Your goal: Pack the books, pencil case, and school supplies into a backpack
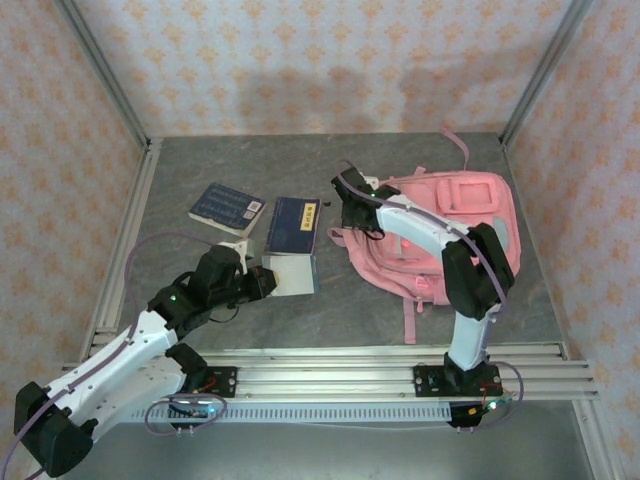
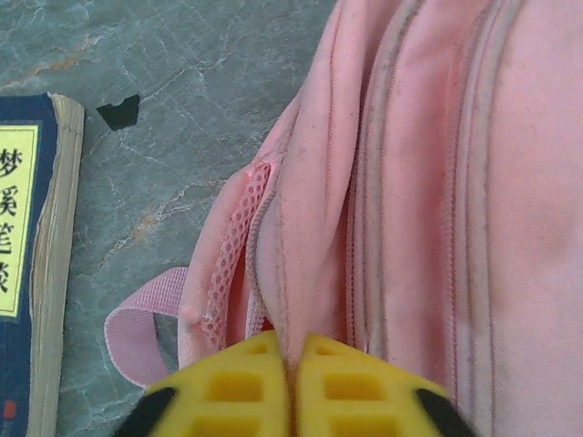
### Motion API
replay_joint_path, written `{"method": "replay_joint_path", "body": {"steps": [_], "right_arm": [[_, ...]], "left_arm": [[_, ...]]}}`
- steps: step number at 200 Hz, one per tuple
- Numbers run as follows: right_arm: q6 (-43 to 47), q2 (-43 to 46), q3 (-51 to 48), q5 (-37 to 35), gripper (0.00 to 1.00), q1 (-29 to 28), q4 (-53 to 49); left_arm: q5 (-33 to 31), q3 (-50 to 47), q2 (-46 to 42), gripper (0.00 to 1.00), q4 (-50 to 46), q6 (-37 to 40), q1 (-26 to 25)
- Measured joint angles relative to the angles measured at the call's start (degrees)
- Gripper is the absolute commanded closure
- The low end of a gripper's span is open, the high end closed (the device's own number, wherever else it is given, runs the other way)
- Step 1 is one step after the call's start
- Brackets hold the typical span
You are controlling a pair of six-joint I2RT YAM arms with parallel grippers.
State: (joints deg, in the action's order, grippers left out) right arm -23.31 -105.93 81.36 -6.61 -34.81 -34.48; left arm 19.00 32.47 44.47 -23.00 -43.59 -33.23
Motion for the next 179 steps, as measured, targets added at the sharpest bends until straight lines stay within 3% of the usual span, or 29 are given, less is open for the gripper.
{"method": "replay_joint_path", "body": {"steps": [65,130,179], "right_arm": [[4.5,4.6,0.1,1.7,1.0,0.3,-1.4],[8.3,26.7,-5.3,11.5,1.0,0.8,-5.3],[9.0,39.3,-8.1,21.2,1.0,3.3,-7.2]], "left_arm": [[0.0,0.0,0.7,1.0,0.1,0.0,0.0],[3.4,2.8,5.5,1.0,3.6,-0.1,0.0],[5.1,9.8,16.1,1.0,13.4,-3.5,-1.3]]}}
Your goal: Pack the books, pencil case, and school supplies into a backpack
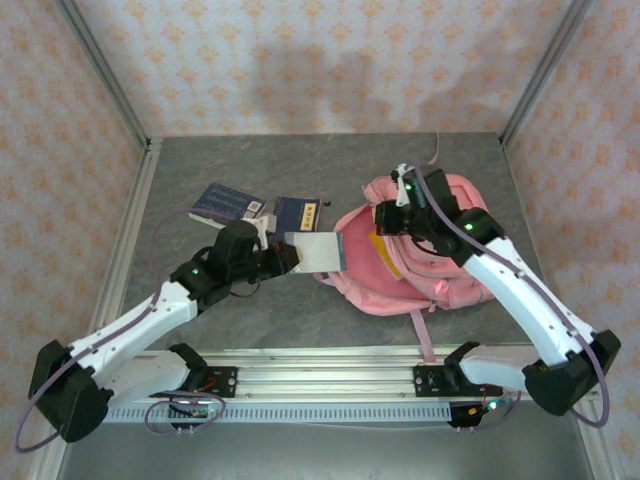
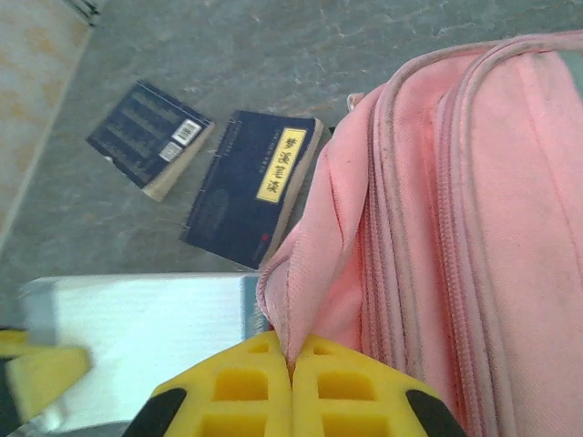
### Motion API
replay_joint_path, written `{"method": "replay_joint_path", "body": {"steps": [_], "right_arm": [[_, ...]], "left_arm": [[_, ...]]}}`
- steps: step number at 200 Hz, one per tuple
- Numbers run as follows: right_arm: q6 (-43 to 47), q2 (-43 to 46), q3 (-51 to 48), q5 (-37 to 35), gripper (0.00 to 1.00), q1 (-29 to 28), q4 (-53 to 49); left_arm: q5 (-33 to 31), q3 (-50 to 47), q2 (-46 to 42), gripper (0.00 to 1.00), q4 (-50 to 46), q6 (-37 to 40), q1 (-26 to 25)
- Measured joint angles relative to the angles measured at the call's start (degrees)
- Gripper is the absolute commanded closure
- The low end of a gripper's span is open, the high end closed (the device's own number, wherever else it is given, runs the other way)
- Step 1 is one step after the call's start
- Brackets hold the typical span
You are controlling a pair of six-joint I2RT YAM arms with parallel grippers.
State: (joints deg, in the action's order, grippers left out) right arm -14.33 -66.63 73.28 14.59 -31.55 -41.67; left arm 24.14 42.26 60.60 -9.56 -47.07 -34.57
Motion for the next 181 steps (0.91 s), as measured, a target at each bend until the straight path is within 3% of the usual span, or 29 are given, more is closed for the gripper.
{"method": "replay_joint_path", "body": {"steps": [72,127,158,181], "right_arm": [[-6.1,3.7,-2.3,7.1,1.0,3.5,2.4],[-12.0,3.7,-5.8,8.3,1.0,3.5,10.1],[-14.7,3.7,-8.4,8.6,1.0,3.5,14.8],[-15.6,3.8,-9.5,7.0,1.0,4.0,17.2]], "left_arm": [[-2.1,12.0,20.0,1.0,13.0,-6.6,-9.3],[-4.8,21.7,38.1,1.0,22.3,-13.0,-12.7],[-4.5,30.4,50.5,0.85,27.9,-15.5,-14.6],[-3.4,36.5,57.0,0.47,31.5,-16.7,-15.0]]}}
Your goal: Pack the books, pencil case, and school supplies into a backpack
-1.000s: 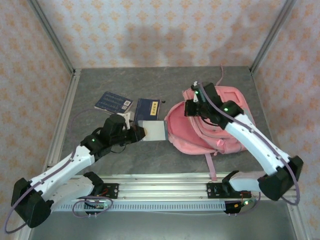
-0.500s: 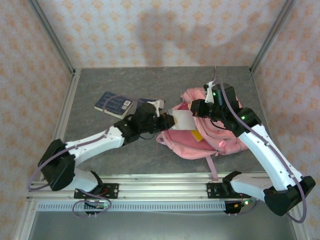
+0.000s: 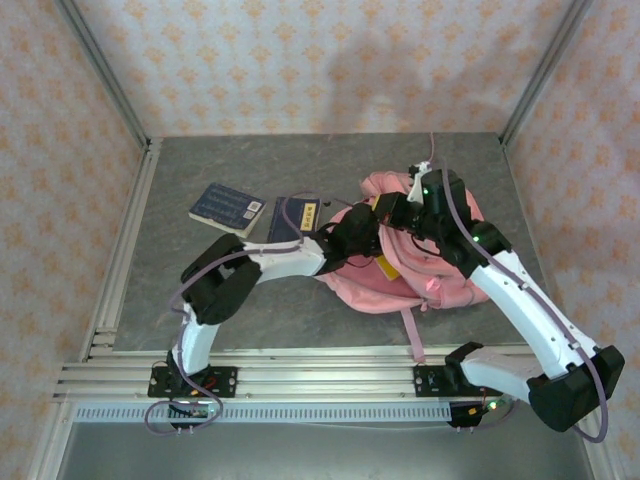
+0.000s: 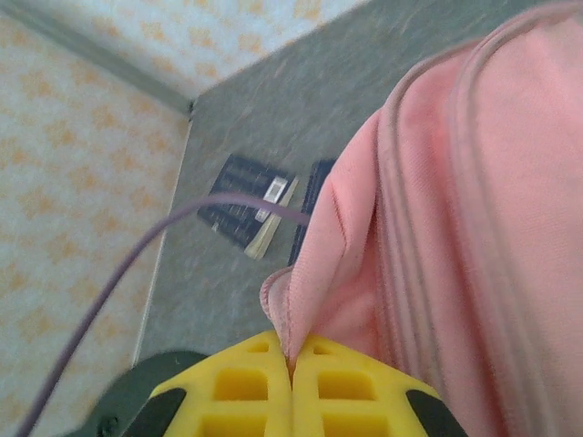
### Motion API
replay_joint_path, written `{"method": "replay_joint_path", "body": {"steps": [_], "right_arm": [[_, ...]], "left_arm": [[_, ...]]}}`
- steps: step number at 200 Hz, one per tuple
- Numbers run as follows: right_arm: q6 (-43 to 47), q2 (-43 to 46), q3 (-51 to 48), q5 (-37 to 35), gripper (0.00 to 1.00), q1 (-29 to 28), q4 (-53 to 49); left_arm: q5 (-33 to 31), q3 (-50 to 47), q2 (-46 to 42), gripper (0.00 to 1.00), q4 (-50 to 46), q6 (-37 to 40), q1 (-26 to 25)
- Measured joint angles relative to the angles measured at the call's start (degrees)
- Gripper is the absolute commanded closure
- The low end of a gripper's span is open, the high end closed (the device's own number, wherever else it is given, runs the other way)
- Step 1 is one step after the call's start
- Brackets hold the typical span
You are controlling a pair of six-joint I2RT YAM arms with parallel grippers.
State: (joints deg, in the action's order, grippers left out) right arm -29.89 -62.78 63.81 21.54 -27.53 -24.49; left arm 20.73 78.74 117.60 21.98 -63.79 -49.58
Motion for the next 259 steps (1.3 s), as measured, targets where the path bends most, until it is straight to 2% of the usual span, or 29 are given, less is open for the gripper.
{"method": "replay_joint_path", "body": {"steps": [5,18,47,99,141,174,195,212,222,228,243,259], "right_arm": [[-0.1,0.0,-0.2,-0.5,1.0,0.0,0.3],[-0.1,0.0,-0.7,-1.2,1.0,0.0,1.1],[0.4,0.0,-0.8,-2.1,1.0,-0.1,1.4],[4.3,0.4,-0.8,-7.2,1.0,-0.7,0.3],[6.9,0.2,-1.8,-9.9,1.0,-1.9,-0.6],[8.1,-2.4,-2.4,-15.7,1.0,-1.8,-0.2],[8.5,-5.2,-2.8,-21.1,1.0,-1.6,-1.2],[9.0,-7.6,-3.2,-23.8,0.82,-1.3,-1.6],[9.0,-8.5,-3.5,-24.4,0.64,-1.2,-1.7],[9.6,-8.8,-3.6,-24.4,0.58,-1.0,-1.8],[9.9,-9.1,-3.6,-24.1,0.5,-0.8,-2.0],[10.8,-9.7,-3.0,-24.0,0.48,-1.5,-2.6]], "left_arm": [[0.1,0.4,0.6,0.41,0.5,-0.5,0.0],[0.2,0.4,0.7,0.33,0.5,-0.7,0.1],[-0.3,-0.9,-1.1,0.28,-2.3,1.4,0.1],[-0.5,-5.5,-13.6,0.27,-11.9,8.5,0.1],[-2.7,-14.4,-22.9,0.27,-16.8,12.4,0.4],[-4.1,-20.4,-33.5,0.27,-23.1,16.6,0.4],[-8.0,-22.1,-42.1,0.27,-28.1,19.2,0.4],[-12.3,-24.3,-49.5,0.27,-31.6,20.4,0.6],[-14.3,-26.2,-53.6,0.27,-33.3,20.7,1.0],[-15.5,-27.5,-55.9,0.27,-34.4,20.8,1.4],[-18.8,-30.4,-60.8,0.27,-37.6,20.9,2.2],[-22.3,-33.6,-65.2,0.27,-40.7,20.8,2.9]]}}
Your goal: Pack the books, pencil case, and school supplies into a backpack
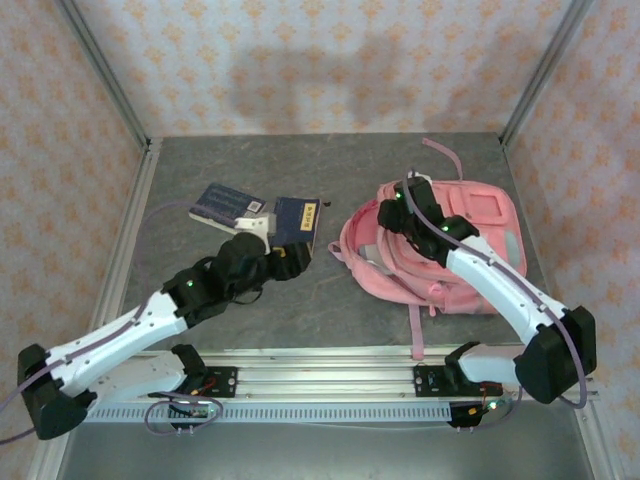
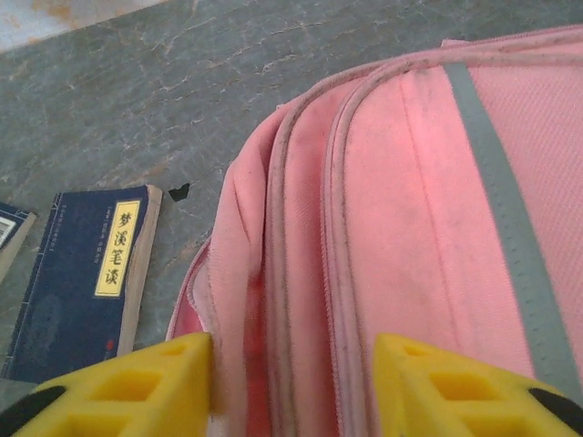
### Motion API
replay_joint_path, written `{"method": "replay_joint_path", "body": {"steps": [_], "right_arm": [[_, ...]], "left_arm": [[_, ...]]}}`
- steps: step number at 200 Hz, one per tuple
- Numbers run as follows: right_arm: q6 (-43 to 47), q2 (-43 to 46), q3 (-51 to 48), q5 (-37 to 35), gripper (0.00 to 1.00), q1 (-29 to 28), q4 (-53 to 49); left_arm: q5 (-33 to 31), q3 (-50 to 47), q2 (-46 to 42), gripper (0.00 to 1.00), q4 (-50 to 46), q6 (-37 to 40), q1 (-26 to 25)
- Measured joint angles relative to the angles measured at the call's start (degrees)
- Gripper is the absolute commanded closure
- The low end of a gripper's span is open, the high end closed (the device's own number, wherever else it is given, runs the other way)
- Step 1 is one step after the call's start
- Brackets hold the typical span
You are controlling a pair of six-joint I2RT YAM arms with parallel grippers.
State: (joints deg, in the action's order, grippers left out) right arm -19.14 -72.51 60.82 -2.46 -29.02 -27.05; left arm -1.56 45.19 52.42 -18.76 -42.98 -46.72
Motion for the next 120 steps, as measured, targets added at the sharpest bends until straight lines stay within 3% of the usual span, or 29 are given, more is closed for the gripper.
{"method": "replay_joint_path", "body": {"steps": [25,49,63,81,120], "right_arm": [[1.3,-3.0,3.6,-0.5,0.52,-4.0,-0.3],[1.4,-8.0,8.0,0.5,0.65,-8.5,1.4],[1.0,-12.1,10.3,2.4,0.83,-9.9,2.9],[-0.3,-19.6,14.3,5.4,0.99,-11.1,4.4],[-1.9,-38.1,24.7,10.1,1.0,-13.4,5.6]], "left_arm": [[-4.5,-5.3,-6.6,0.27,-4.1,-0.4,0.5],[-7.5,-8.4,-10.6,0.27,-6.9,-0.7,1.0],[-8.8,-9.5,-12.0,0.27,-7.8,-1.0,1.1],[-9.7,-10.8,-12.9,0.27,-8.0,-2.1,1.1],[-9.6,-15.3,-13.7,0.27,-7.9,-4.8,1.1]]}}
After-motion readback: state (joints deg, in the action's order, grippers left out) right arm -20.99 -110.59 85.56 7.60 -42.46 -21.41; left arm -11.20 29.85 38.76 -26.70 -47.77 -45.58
